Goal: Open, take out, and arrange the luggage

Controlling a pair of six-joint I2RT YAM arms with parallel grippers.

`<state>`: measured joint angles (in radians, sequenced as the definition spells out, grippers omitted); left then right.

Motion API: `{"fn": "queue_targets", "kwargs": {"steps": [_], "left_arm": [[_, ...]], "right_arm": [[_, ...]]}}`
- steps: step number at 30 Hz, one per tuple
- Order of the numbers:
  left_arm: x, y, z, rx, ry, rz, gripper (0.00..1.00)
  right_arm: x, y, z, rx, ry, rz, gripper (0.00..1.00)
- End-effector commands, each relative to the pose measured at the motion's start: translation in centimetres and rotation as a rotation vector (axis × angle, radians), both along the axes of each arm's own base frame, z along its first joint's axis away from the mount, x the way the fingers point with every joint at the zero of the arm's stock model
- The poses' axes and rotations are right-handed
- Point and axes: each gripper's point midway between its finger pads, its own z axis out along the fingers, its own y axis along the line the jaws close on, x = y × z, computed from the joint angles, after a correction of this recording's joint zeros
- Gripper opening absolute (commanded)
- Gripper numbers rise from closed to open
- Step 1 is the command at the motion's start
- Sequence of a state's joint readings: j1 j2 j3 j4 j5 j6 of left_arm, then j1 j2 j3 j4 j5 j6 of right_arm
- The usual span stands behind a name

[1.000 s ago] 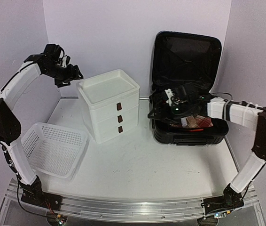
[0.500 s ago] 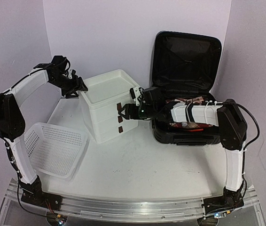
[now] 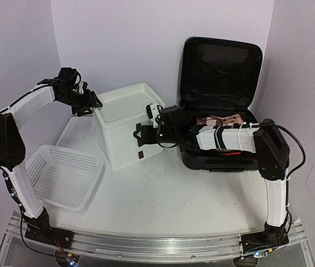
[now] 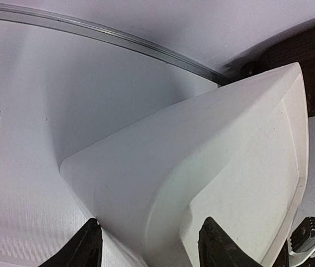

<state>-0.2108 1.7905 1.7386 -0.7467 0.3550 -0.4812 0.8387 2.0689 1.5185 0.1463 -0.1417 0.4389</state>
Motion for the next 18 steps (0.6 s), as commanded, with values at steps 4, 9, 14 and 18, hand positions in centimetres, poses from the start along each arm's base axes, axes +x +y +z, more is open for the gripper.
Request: {"fn": "queue_targets", "kwargs": {"steps": [4,9,14,18], "left_arm": [[-2.2,-1.5,-1.1,-0.033,0.041,-0.1,0.56],[-2.3,-1.5,-1.4,-0.035,0.045,-0.095,0.53],[-2.5,-2.0,-1.8,-0.01,0.042,-0.095,0.51],[-2.9,-2.9,-2.0,0.014,0.039,-0.103,0.52]], "right_arm": [[1.7,-0.5,6.3,0.096,-0.145,-0.166,0.45],[1.4,-0.6,6.9,0.106,-0.134,-0.199,0.38],[1.1,-0.7,7.9,0.113,-0.116,-0.217,0.37],[1.0,-1.1,8.2,0.143,-0.067,-0.256,0.4]]}}
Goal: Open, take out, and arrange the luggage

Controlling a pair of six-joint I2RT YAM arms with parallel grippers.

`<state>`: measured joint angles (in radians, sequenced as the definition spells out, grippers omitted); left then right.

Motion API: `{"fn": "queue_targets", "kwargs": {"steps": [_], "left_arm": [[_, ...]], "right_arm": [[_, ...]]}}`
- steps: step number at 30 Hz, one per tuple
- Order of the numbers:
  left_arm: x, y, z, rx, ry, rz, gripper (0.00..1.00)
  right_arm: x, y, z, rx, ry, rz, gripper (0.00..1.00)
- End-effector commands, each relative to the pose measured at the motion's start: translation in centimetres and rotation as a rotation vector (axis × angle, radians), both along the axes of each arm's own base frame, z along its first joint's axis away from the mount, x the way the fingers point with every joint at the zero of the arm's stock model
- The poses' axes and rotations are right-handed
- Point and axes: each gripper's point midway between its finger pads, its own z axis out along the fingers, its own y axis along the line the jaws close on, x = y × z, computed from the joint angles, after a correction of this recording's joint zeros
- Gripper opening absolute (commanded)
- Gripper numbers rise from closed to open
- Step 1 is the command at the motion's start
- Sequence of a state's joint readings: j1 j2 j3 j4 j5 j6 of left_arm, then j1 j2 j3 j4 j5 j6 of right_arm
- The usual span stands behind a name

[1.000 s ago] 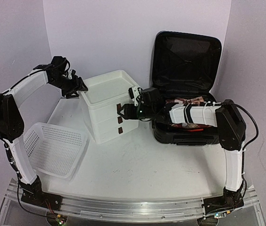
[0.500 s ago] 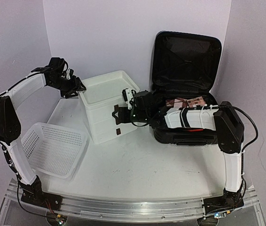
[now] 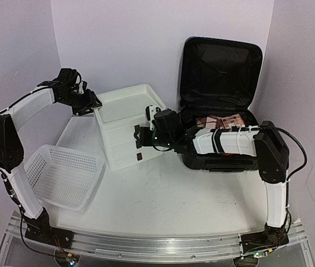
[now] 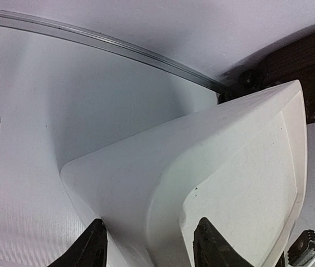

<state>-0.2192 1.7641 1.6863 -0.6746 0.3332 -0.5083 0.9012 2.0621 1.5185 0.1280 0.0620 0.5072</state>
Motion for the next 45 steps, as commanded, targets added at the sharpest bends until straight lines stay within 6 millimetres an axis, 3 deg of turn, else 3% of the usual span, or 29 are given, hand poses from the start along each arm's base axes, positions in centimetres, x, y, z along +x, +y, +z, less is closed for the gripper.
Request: {"fn": "queue_targets", "kwargs": {"steps": [1,5,8,15,25,32,37,38,40,45], "left_arm": [[-3.2,-2.9,-2.3,0.038,0.07,-0.129,0.52],[-3.3,-2.9,-2.3,0.06,0.061,-0.121,0.53],[-3.3,-2.9,-2.1,0.066,0.055,-0.118,0.53],[-3.4,-3.1,-1.9,0.073,0.044,-0.125,0.54],[-3.4,-3.2,-2.1,0.072,0.048,-0.129,0.54],[-3.2,-3.1,-2.3,0.084,0.046,-0.132,0.54],[-3.3,-3.2,-2.3,0.081,0.044,-0.136,0.54],[-3.3,-3.2,-2.3,0.078,0.046,-0.139,0.55],[-3.4,-3.4,-2.3,0.068,0.05,-0.145,0.55],[-3.3,-3.4,-2.4,0.072,0.051,-0.15,0.55]], "right_arm": [[1.4,-1.5,8.5,0.173,-0.062,-0.123,0.41],[1.7,-2.0,9.0,0.137,0.003,-0.17,0.41],[2.0,-2.2,8.3,0.109,0.046,-0.204,0.39],[2.0,-2.1,8.3,0.082,0.054,-0.197,0.2],[-0.1,-2.1,9.0,0.079,0.06,-0.092,0.0],[-1.7,-2.4,9.7,0.09,0.076,-0.024,0.0],[-3.0,-3.5,8.5,0.071,0.105,0.006,0.0],[-2.7,-3.8,8.0,0.067,0.114,-0.002,0.02],[-1.6,-4.3,7.3,0.109,0.162,-0.021,0.22],[-0.7,-0.9,7.7,0.209,0.192,0.106,0.4]]}}
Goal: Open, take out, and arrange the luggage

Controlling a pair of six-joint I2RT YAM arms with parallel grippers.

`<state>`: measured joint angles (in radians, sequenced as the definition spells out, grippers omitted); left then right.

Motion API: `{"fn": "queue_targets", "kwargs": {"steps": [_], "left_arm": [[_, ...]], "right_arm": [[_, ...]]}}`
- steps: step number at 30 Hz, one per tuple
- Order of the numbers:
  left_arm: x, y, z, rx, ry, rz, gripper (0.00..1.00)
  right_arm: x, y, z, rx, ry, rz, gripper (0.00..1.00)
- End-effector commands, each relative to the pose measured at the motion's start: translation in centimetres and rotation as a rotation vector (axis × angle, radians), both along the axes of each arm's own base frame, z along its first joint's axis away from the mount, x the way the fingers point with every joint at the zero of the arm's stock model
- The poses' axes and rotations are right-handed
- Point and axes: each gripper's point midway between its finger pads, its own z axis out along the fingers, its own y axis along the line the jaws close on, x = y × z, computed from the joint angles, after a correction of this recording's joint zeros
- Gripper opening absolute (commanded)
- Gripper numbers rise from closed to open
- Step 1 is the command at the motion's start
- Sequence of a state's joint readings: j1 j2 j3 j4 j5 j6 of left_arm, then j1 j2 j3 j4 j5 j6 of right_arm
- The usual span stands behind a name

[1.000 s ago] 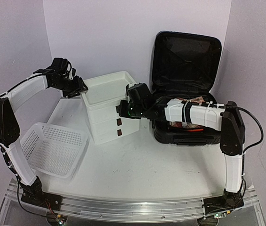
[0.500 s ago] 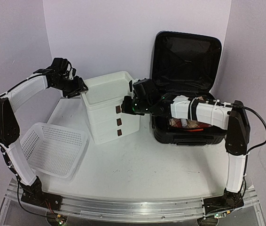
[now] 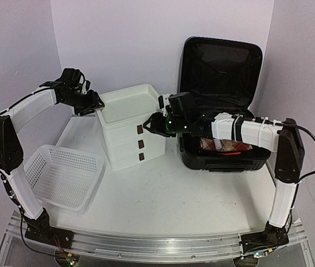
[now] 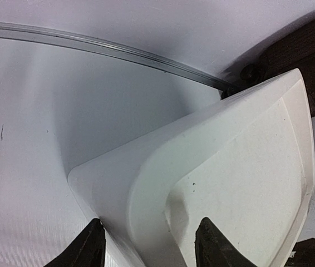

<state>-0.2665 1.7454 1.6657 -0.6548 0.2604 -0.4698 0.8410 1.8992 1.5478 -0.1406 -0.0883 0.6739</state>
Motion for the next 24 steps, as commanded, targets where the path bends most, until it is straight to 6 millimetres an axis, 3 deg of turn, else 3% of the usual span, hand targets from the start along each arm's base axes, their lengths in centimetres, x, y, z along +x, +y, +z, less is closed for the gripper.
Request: {"fn": "queue_targets", "kwargs": {"steps": [1,7,12,24], "left_arm": [[-2.9,-2.3,-2.5,0.01,0.101,-0.126,0.55],[-2.9,-2.5,-2.5,0.002,0.103,-0.133,0.55],[-3.0,-2.9,-2.6,-0.012,0.111,-0.144,0.55],[-3.7,-4.4,-2.8,-0.027,0.124,-0.179,0.54]], "right_arm": [[1.0,3.1,2.8,0.143,-0.022,0.101,0.42],[2.1,3.6,1.9,0.084,-0.065,0.083,0.49],[1.7,4.6,1.2,0.018,-0.083,0.074,0.49],[2.0,4.3,1.1,-0.059,-0.104,0.014,0.23]]}}
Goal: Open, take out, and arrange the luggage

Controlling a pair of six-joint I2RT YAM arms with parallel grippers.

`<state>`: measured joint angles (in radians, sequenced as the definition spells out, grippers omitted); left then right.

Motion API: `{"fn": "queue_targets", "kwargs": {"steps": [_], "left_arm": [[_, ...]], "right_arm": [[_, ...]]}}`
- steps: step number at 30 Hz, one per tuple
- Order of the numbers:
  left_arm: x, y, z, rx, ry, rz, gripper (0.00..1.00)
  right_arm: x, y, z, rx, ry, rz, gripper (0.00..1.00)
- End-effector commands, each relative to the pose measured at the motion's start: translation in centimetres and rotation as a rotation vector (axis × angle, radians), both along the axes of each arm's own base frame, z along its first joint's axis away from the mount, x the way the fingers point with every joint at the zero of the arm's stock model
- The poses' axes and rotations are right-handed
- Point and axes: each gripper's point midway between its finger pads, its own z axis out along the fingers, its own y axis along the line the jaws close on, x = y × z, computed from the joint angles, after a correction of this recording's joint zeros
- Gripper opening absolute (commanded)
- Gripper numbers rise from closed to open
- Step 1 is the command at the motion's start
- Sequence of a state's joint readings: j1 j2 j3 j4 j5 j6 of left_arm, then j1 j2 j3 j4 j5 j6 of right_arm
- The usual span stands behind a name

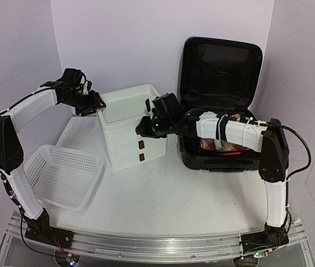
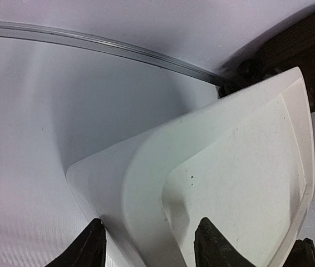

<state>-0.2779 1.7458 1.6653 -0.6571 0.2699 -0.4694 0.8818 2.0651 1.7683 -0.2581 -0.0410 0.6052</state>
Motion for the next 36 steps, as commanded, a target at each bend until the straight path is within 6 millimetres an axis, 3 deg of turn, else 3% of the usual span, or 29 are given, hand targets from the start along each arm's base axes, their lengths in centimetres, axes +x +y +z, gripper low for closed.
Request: {"fn": "queue_targets", "kwargs": {"steps": [1,9,12,17,24,36], "left_arm": [[-3.4,-3.7,-2.8,-0.019,0.118,-0.161,0.54],[-3.4,-3.6,-2.6,-0.015,0.11,-0.158,0.54],[-3.3,-3.5,-2.5,-0.013,0.107,-0.156,0.54],[-3.3,-3.4,-2.4,-0.005,0.101,-0.153,0.54],[-3.3,-3.2,-2.2,0.002,0.093,-0.144,0.55],[-3.2,-3.0,-2.6,0.018,0.094,-0.137,0.55]], "right_arm": [[1.0,0.6,2.9,0.04,-0.08,-0.019,0.2],[-0.5,0.1,4.6,0.07,-0.075,0.027,0.0],[-1.4,-0.5,5.6,0.079,-0.084,0.061,0.0],[-2.9,-1.8,5.5,0.106,-0.026,0.117,0.0],[-3.9,-2.7,5.3,0.238,0.191,0.236,0.0],[-6.1,-4.3,3.2,0.254,0.338,0.301,0.0]]}}
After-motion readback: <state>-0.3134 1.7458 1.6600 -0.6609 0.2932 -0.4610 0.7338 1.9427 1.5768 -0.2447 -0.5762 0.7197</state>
